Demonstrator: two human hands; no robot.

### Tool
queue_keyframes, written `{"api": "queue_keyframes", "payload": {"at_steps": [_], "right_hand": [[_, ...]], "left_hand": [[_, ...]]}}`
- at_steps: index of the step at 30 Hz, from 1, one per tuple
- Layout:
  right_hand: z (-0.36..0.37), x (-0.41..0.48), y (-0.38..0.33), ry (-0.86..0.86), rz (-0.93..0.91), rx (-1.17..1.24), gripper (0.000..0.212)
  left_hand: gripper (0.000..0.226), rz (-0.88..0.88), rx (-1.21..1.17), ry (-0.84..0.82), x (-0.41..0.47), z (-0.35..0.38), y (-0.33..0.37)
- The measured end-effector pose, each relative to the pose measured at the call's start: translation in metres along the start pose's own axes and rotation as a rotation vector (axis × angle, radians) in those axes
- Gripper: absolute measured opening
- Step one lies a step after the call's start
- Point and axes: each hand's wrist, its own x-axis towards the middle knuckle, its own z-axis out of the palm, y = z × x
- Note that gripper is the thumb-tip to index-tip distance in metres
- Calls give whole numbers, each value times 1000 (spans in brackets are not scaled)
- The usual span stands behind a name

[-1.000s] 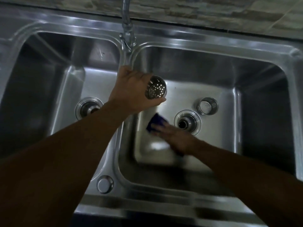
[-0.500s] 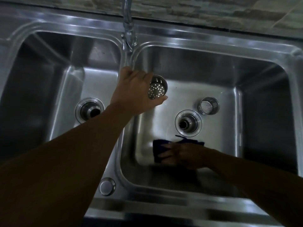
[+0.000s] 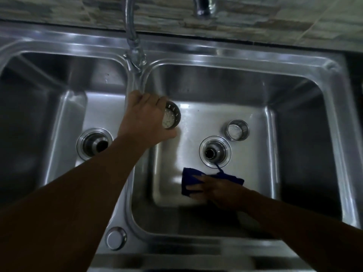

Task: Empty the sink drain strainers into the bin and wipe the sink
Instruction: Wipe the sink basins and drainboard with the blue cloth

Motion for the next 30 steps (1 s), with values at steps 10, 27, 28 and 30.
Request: {"api": "queue_keyframes", "payload": {"at_steps": [10, 27, 28, 30], "right_hand": [[-11, 40, 9, 247, 321, -174, 73], [20, 60, -6, 178, 73, -397, 55], [16, 53, 4, 221, 131, -376, 54], [3, 53, 25, 267, 361, -344, 64]], "left_hand": [[79, -6, -7, 52, -1, 2, 1], [76, -13, -48, 120, -1, 6, 0], [76, -13, -49, 118, -1, 6, 1], [74, -16, -55, 117, 0, 5, 1]]}}
